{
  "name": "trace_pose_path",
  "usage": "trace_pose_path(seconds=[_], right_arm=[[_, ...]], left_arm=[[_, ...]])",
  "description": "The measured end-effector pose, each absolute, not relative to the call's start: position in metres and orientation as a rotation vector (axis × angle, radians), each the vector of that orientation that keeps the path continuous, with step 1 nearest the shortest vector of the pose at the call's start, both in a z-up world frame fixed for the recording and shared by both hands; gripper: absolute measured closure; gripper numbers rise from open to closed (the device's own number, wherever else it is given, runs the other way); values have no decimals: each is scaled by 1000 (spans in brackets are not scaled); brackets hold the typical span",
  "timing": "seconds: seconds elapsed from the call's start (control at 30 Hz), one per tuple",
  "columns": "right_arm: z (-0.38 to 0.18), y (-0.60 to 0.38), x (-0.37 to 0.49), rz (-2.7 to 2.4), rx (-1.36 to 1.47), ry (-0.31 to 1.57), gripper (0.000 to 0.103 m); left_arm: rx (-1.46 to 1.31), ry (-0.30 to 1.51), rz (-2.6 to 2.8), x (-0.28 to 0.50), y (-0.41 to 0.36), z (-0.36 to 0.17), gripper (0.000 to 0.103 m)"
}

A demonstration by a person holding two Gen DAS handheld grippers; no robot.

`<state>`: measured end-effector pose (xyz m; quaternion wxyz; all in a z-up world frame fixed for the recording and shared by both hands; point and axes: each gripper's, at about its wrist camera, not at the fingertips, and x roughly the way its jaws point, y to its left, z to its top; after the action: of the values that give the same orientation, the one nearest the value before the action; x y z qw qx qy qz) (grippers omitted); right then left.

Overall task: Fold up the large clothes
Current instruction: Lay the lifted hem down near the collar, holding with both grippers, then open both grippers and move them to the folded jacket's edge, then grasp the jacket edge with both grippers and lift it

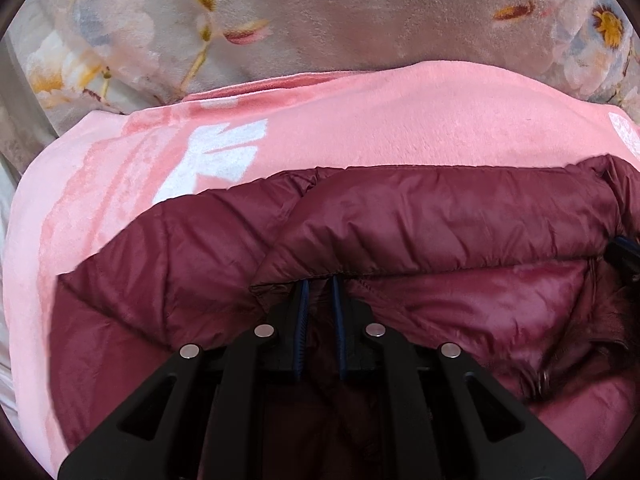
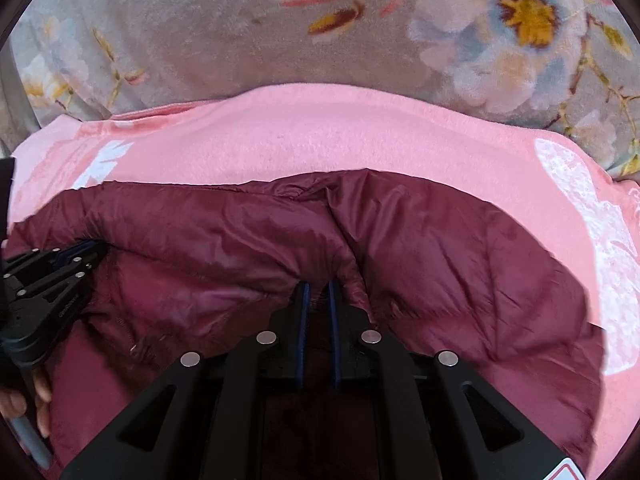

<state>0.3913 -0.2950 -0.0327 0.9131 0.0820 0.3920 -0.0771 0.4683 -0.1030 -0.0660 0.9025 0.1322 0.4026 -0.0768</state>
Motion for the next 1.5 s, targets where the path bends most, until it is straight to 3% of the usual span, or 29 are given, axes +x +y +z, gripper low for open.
trace_pose_path(seconds=[0.07, 0.13, 0.17, 0.3, 0.57, 0.83, 0.9, 1.0, 1.07, 1.13, 1.17, 1.23, 1.5], right_arm=[[-12, -304, 351, -142, 210, 778, 78], [3, -318, 298, -134, 238, 762, 54], [9, -326, 268, -138, 245, 755, 51], [11, -357, 142, -187, 292, 780, 40], [-36, -373, -56, -242, 479, 853, 35], [-70, -344, -100, -175, 599, 819, 31], [-72, -340, -91, -161, 632, 796, 31], [-74, -336, -83, -132, 671, 768, 32], [-76, -331, -75, -112, 686, 759, 43], [-76, -330, -67, -115, 689, 762, 78], [-75, -330, -66, -120, 700, 752, 84], [-70, -331, -71, -112, 723, 719, 97], [1, -307, -145, -28, 597, 527, 100]], left_arm=[[261, 809, -196, 446, -89, -52, 68], [242, 774, -208, 415, -67, -35, 21], [213, 752, -223, 391, -47, -24, 14], [141, 860, -228, 328, 19, -14, 14], [-63, 979, -247, 182, 150, -29, 14], [-313, 1067, -251, 120, 205, -68, 14], [-332, 1051, -251, 119, 204, -66, 16], [-388, 1050, -281, 122, 196, -68, 39], [-385, 1044, -265, 123, 188, -68, 62], [-390, 1043, -283, 121, 181, -66, 81], [-394, 1037, -282, 118, 182, -64, 89], [-395, 1014, -292, 112, 184, -55, 95], [-425, 886, -400, 46, 206, 13, 99]])
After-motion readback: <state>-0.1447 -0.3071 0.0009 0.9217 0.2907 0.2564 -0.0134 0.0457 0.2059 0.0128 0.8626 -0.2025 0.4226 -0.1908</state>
